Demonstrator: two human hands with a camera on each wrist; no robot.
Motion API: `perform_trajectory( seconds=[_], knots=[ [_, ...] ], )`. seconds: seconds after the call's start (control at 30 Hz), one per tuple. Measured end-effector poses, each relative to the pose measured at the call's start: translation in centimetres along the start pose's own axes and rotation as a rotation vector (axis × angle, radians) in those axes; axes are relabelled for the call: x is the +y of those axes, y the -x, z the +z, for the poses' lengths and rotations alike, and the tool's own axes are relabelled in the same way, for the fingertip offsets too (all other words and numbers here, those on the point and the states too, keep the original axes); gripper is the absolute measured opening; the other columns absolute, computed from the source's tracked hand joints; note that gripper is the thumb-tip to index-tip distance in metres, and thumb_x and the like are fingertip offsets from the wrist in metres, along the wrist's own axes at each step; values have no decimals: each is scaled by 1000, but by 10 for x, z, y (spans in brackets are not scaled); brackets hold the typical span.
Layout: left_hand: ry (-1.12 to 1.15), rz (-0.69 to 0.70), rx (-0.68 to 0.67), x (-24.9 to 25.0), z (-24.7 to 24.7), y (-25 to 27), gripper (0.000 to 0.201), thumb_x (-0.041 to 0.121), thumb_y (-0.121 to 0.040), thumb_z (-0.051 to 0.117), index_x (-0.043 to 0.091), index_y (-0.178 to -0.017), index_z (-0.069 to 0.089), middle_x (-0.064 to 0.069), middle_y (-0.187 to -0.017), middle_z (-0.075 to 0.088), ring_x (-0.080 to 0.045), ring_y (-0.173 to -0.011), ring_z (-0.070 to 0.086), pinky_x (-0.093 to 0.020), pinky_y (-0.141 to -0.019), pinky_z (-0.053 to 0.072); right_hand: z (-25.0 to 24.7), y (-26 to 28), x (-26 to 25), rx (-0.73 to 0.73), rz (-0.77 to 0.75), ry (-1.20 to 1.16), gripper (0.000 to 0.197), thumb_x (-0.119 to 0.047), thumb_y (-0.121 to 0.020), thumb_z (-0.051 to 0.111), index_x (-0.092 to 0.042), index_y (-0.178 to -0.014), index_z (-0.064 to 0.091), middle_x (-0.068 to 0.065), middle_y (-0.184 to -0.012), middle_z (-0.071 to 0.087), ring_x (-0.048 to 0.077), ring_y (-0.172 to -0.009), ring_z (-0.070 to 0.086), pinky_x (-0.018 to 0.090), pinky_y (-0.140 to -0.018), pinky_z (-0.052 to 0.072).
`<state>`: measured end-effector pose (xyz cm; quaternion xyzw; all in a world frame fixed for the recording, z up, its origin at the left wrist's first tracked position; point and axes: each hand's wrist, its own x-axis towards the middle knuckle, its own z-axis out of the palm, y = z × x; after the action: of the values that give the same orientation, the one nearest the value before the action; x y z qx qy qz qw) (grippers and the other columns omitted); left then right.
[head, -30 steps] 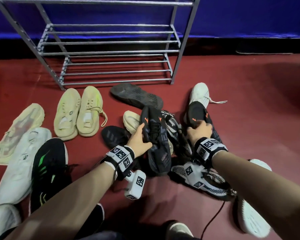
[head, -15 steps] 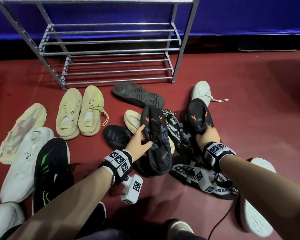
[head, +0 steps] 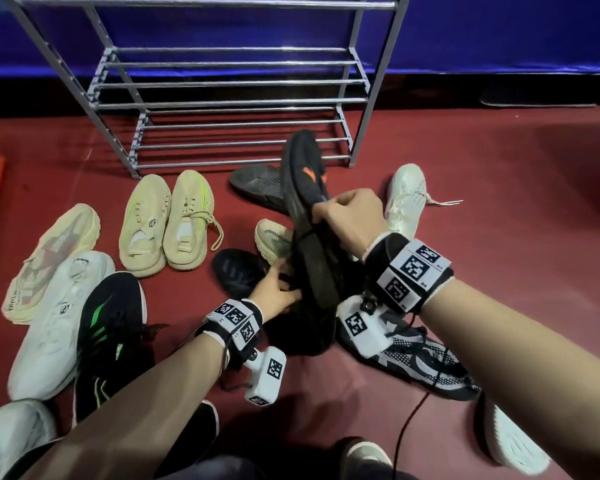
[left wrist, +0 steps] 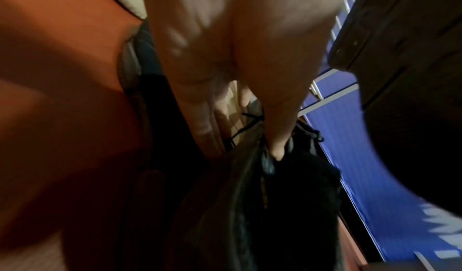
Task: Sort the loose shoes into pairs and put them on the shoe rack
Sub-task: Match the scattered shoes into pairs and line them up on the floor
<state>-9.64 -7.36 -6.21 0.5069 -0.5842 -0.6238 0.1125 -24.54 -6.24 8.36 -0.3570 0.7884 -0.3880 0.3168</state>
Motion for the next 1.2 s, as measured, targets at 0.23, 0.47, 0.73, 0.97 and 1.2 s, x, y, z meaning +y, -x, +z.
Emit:
perform_trajectory(
  seconds=[0.23, 0.47, 0.73, 0.97, 1.2],
  knots=[
    [211, -212, 22, -15, -23, 19, 15, 12, -100, 37, 11, -98, 52, 4, -64, 66, -19, -72, 53, -20, -56, 53, 63, 22, 3, -282, 123, 35, 17, -16, -69, 68, -4, -58, 64, 8, -50, 63, 29, -45, 64, 44, -51, 59],
    [325, -148, 404, -18, -65, 14, 30, 24, -103, 37, 10, -91, 61, -7, -74, 59, -3, -42, 55, -15, -41, 39, 111, 23, 41, -288, 167, 159, 30, -27, -76, 68, -9, -55, 58, 11, -60, 60, 24, -64, 61, 34, -69, 53],
    [-231, 198, 70, 14, -54, 39, 53, 52, -65, 53, 24, -110, 56, 0, -100, 53, 0, -85, 49, -19, -83, 36, 107, 19, 48, -437, 161, 198, 32, -22, -87, 63, -11, -58, 57, 2, -54, 57, 13, -49, 58, 19, -43, 43],
    [-541, 200, 98, 6, -28, 40, 70, 28, -69, 82, 9, -128, 50, -7, -126, 45, -18, -117, 50, -25, -103, 38, 83, 14, 58, -63, 95, -67, 20, -38, -72, 62, -18, -70, 65, 4, -73, 71, 24, -66, 68, 44, -69, 59],
    [-746, 87, 328, 12, -8, 47, 43, 36, -80, 71, 29, -121, 59, 3, -124, 51, -22, -122, 41, -35, -100, 35, 37, 0, 73, 152, -38, 245, 44, -27, -80, 66, -7, -118, 56, 14, -119, 51, 28, -107, 55, 26, -95, 37]
  ],
)
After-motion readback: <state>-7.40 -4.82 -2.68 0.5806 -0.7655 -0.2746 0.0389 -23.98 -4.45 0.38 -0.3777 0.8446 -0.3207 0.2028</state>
